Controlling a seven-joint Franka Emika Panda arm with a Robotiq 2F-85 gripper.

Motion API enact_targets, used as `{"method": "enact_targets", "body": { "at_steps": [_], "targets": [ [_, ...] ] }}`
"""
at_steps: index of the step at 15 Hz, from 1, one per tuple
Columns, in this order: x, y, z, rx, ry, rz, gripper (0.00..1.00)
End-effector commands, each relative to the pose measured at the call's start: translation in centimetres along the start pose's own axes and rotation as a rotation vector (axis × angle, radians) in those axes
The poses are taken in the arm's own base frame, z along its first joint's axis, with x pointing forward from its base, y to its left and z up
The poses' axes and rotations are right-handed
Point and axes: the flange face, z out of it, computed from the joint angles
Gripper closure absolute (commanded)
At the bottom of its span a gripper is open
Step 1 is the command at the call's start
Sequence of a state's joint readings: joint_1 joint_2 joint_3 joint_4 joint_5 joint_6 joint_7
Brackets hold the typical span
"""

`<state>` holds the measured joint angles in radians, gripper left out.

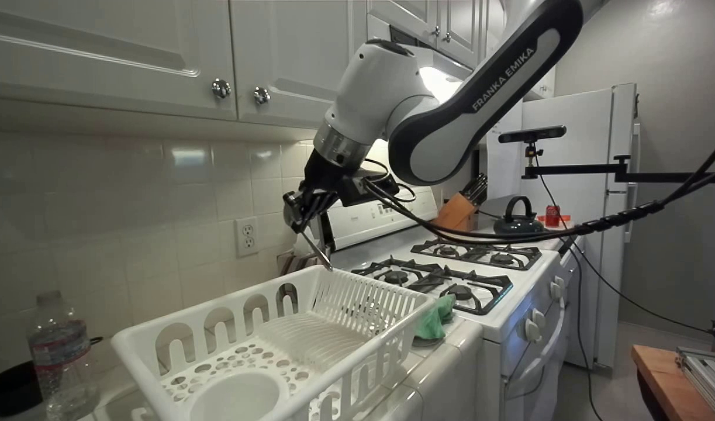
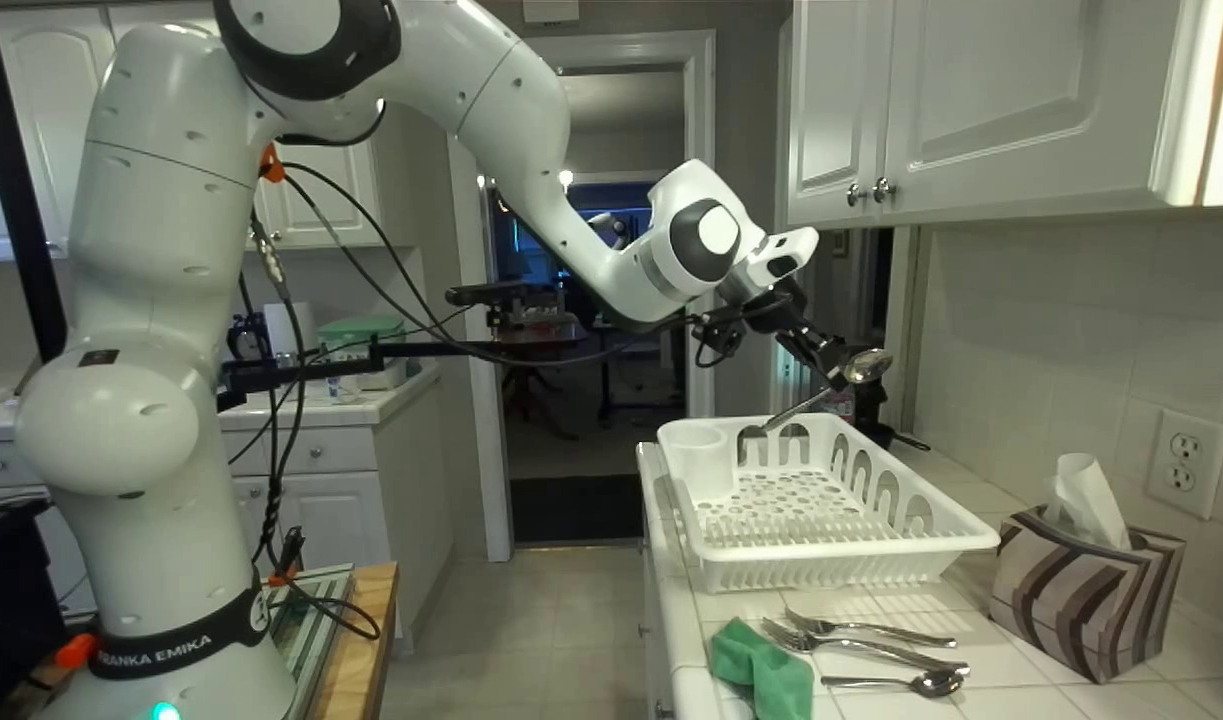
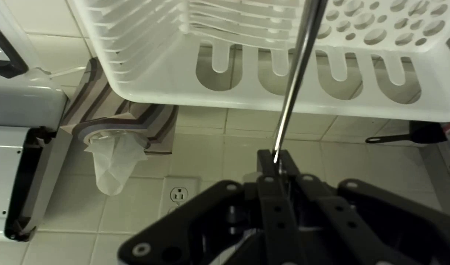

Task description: Put one silver spoon on the dishrack.

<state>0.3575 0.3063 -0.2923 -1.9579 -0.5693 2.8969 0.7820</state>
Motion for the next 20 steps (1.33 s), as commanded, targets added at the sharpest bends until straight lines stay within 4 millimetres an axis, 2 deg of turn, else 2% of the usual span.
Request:
{"method": "enact_targets", "body": {
  "at_steps": [1, 7, 16, 19, 20],
  "targets": [
    [0.2, -2.7, -0.6, 0.036, 0.083, -0.022, 0.99],
    [-0.4, -7.0, -1.4, 0.120, 0.179, -0.080, 0.99],
    [-2.6, -12.2, -0.8, 0.190, 0.214, -0.172, 0.99],
    [-3.2, -13.6, -0.8, 0.214, 0.226, -0.197, 0.99],
    [-3.5, -12.6, -0.8, 0.196, 0.196, -0.192, 0.94]
  ]
}}
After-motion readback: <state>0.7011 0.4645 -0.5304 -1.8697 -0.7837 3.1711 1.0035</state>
